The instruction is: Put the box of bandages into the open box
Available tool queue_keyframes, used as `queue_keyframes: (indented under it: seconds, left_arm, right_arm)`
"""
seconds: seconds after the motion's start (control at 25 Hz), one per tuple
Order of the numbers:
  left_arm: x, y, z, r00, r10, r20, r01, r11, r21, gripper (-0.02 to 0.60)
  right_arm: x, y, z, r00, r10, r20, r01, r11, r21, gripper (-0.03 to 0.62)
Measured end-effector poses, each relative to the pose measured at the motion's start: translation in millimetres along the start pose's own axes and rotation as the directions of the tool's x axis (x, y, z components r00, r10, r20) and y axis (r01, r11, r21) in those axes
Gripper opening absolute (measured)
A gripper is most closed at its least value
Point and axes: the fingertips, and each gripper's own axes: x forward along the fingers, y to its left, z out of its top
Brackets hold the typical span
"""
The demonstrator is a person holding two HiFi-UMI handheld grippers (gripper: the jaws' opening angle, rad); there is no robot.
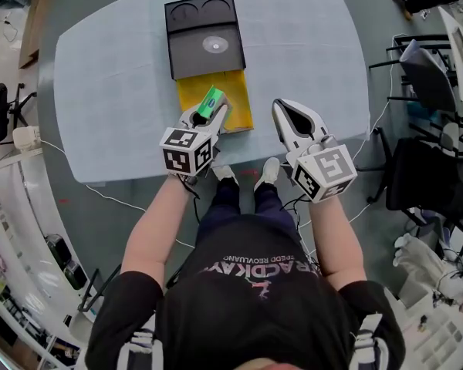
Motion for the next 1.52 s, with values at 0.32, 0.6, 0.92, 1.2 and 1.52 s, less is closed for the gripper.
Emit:
queue_keyframes:
  seconds: [0.32,0.6,0.92,1.2,1.52]
  left_arm:
    - [20,13,-24,0.994,0.016,-0.106,-0.021,0.998,-0.052,0.101]
    - [31,14,-37,0.985,-0.009,-0.174,-0.011,0.994,-0.112,0.101]
    - [36,20,-50,0.974,-0.019,-0.225,-0.023,0.983,-0.182,0.103]
    - [38,25,-53,0.972,0.010,-0.235,-0.048,0.986,-0.160,0.112]
    - [36,31,-46,0.973,0.077,-0.216,-0.091,0.994,-0.056,0.216]
  right_arm:
    - [9,-1,-10,0.999,0.022,-0.027,-0.021,1.000,0.014,0.011]
    - [12,-2,-11,0.999,0.032,-0.034,-0.031,0.999,0.023,0.011]
    - [13,-2,-12,0.999,0.037,-0.040,-0.036,0.999,0.028,0.011]
    - [15,-1,-15,0.998,0.043,-0.042,-0.041,0.999,0.036,0.011]
    - [20,1,-16,0.997,0.057,-0.048,-0.055,0.998,0.038,0.011]
